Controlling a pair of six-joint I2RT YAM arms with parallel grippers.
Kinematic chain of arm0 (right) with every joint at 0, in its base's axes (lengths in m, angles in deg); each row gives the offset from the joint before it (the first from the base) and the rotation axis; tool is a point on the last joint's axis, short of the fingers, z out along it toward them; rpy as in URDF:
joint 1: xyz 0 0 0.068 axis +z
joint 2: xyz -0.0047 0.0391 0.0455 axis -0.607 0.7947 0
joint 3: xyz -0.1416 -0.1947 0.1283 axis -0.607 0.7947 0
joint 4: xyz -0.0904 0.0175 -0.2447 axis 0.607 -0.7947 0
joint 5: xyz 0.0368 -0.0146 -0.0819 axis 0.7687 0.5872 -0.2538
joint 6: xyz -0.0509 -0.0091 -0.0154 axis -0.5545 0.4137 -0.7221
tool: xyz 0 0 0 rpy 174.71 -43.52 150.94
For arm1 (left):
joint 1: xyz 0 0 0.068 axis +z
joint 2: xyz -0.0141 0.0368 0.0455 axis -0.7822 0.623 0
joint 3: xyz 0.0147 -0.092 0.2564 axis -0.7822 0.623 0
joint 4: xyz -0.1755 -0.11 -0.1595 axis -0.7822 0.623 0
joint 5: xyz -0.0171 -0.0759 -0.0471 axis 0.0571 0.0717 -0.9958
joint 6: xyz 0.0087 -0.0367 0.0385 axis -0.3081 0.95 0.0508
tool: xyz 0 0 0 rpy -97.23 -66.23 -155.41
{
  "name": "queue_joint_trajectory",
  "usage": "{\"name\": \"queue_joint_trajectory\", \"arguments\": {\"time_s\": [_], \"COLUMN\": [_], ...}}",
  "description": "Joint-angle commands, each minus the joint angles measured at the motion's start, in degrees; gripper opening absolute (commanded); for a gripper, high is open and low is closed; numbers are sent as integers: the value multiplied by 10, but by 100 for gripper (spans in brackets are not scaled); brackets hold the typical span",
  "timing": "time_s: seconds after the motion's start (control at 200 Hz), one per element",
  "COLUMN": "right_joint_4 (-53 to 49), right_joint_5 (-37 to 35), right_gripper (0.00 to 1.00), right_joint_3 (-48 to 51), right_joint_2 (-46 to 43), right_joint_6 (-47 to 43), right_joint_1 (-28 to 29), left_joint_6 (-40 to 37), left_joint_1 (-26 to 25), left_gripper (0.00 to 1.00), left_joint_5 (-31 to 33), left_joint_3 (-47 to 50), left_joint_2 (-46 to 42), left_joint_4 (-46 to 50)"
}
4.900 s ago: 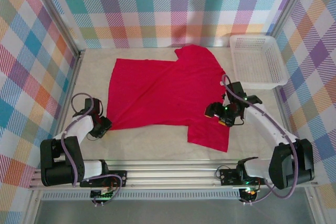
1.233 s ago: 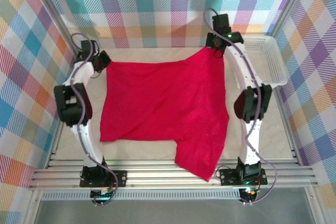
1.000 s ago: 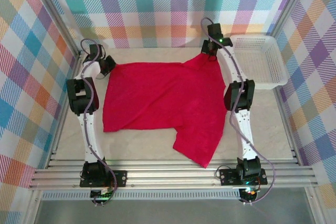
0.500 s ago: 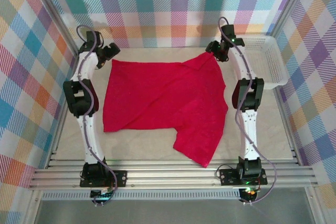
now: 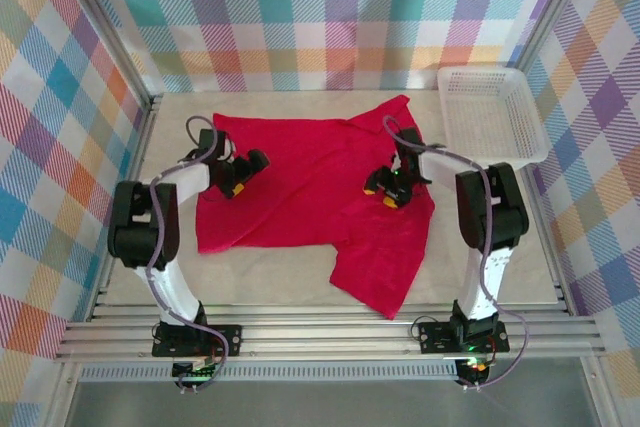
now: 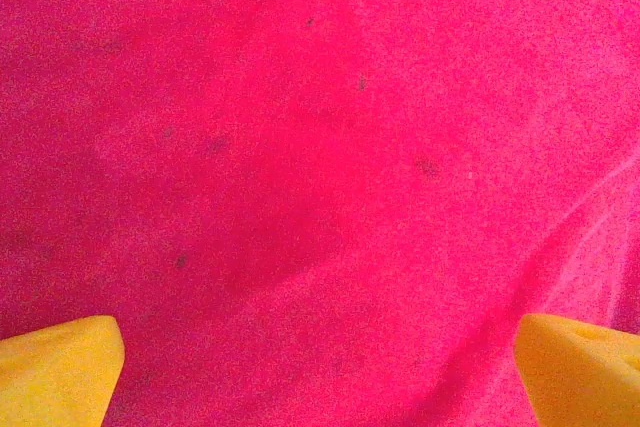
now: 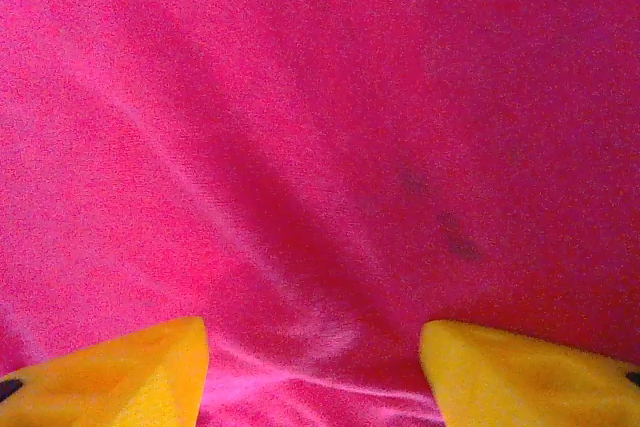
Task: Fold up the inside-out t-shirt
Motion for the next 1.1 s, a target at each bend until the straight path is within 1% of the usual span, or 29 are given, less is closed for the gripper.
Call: {"name": "queue_joint_trajectory", "arguments": {"time_s": [0.0, 0.09, 0.145, 0.2, 0.25, 0.315, 0.405, 0.485, 0.53, 0.59, 0.62, 0.655, 0.73, 0.755, 0.82, 0.92, 1.0, 1.095], "right_joint_4": [23, 7, -4, -13, -30, -53, -61, -43, -28, -19, -21, -30, -54, -66, -95, -141, -168, -173], "right_joint_5": [-30, -53, -61, -66, -71, -91, -116, -149, -173, -190, -201, -209, -211, -213, -221, -247, -267, -270], "right_gripper": [62, 62, 62, 62, 62, 62, 58, 51, 46, 41, 39, 39, 38, 38, 38, 40, 41, 42], "right_joint_3": [85, 130, 144, 144, 125, 75, -13, -89, -130, -190, -226, -271, -372, -405, -482, -570, -608, -609], "right_joint_2": [-49, -78, -100, -124, -141, -150, -124, -73, -38, 20, 50, 88, 164, 188, 239, 292, 317, 326], "right_joint_6": [32, 38, 42, 42, 36, 20, 0, -11, -11, -12, -12, -12, -11, -10, -14, -24, -30, -28], "right_joint_1": [-1, 12, 22, 27, 27, 27, 26, 25, 22, 16, 13, 9, 0, -2, -3, -4, -4, -5], "left_joint_6": [-29, -37, -39, -44, -49, -55, -70, -84, -91, -87, -76, -60, 6, 8, 4, -1, 2, 5], "left_joint_1": [4, 4, 4, 4, 4, 3, -1, -9, -12, -11, -10, -4, 7, 13, 28, 31, 31, 31], "left_gripper": [100, 100, 100, 100, 100, 100, 100, 100, 100, 100, 100, 100, 100, 100, 100, 100, 100, 100], "left_joint_5": [35, 43, 45, 53, 61, 67, 92, 147, 194, 259, 299, 325, 398, 394, 349, 325, 322, 309], "left_joint_3": [56, 78, 84, 79, 66, 39, 3, -9, -2, 21, 35, 47, 79, 93, 119, 109, 98, 104], "left_joint_2": [-34, -59, -76, -92, -104, -120, -148, -183, -208, -247, -266, -287, -329, -341, -357, -346, -332, -322], "left_joint_4": [40, 62, 62, 92, 108, 132, 160, 161, 151, 131, 124, 123, 121, 102, 48, 55, 62, 54]}}
